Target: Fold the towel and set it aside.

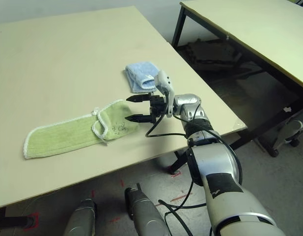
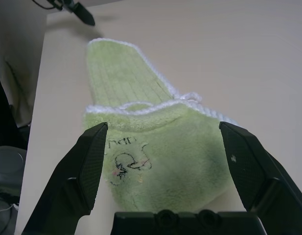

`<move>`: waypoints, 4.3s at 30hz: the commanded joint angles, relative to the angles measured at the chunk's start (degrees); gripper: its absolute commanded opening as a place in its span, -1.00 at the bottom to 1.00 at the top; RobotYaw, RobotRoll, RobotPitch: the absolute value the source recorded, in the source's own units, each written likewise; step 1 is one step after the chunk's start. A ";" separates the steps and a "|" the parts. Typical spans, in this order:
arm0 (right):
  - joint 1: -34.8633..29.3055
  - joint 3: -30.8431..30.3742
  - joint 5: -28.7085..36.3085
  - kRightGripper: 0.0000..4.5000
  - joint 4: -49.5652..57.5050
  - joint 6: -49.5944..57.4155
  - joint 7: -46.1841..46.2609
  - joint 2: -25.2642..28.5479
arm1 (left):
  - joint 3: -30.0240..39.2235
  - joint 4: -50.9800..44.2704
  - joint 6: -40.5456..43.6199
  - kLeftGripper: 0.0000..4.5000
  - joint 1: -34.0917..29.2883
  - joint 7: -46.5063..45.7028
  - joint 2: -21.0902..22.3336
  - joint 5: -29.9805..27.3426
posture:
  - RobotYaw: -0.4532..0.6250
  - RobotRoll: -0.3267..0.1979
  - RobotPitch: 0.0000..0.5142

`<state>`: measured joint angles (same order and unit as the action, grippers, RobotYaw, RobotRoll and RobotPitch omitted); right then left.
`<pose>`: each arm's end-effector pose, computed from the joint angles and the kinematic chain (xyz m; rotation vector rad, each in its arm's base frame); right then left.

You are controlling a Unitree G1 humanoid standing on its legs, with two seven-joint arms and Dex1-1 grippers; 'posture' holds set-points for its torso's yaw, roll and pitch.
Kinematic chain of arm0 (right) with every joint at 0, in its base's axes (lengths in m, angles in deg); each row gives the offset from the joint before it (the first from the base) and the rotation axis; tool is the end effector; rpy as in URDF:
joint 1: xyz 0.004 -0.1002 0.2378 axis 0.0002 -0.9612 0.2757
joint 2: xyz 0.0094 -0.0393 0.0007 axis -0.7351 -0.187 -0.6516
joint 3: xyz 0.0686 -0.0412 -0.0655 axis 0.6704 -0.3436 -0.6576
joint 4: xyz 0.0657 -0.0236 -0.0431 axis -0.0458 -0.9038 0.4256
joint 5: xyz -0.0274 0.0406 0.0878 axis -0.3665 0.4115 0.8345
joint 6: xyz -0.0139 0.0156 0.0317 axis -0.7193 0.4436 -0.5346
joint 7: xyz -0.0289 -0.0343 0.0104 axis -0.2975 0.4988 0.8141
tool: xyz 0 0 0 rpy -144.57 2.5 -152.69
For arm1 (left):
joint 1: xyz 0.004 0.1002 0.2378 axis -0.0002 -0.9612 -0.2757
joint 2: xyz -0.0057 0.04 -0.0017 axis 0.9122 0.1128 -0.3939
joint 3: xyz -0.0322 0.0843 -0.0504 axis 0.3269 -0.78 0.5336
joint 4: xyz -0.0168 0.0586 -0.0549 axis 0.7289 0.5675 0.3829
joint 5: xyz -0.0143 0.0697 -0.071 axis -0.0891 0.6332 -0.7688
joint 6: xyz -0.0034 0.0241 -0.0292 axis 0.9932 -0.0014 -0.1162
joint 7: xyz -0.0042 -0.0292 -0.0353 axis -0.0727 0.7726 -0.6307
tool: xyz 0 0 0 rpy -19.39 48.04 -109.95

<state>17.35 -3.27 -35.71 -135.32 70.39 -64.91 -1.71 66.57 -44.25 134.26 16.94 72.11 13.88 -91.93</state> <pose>0.3628 -0.2047 0.1610 -0.2231 0.0146 1.5430 0.1251 0.4326 0.1645 -0.5698 0.6034 -0.5655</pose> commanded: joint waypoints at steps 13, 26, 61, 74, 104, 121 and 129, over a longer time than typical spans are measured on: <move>-2.83 -2.82 1.32 1.00 1.33 -3.00 -0.29 1.27 | -9.65 10.15 12.78 0.99 22.21 -7.48 -7.03 1.26 | -0.32 0.25 -0.23; -2.48 -2.93 2.70 1.00 1.85 -3.29 -0.29 2.24 | -16.74 11.14 20.53 0.99 25.74 -5.47 -5.17 2.44 | -0.36 0.25 -0.24; -3.69 -2.92 3.01 1.00 4.07 -4.13 -0.29 0.71 | -23.00 9.87 24.28 0.99 27.69 -6.03 -2.91 4.00 | -0.38 0.25 -0.28; -3.72 -2.91 2.66 1.00 3.74 -4.73 -0.29 0.58 | -23.46 10.20 23.10 0.99 23.99 -4.33 -1.06 4.51 | -0.37 0.25 -0.29; -3.62 -2.50 2.74 1.00 2.95 -5.85 -0.29 0.94 | -24.18 12.95 26.21 0.99 32.67 -10.83 -9.14 6.08 | -0.40 0.25 -0.29; -3.60 -2.68 2.59 1.00 2.81 -6.47 -0.29 0.94 | -23.17 10.88 24.42 0.99 31.08 -10.66 -10.17 5.36 | -0.40 0.25 -0.32; -3.62 -2.59 2.45 1.00 2.73 -6.78 -0.29 0.87 | -20.83 11.38 23.02 0.74 31.56 -13.59 -11.96 5.90 | -0.41 0.25 -0.33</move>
<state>14.48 -5.67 -33.07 -132.62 64.19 -64.93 -0.84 46.19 -33.46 157.57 49.19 60.63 3.06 -87.53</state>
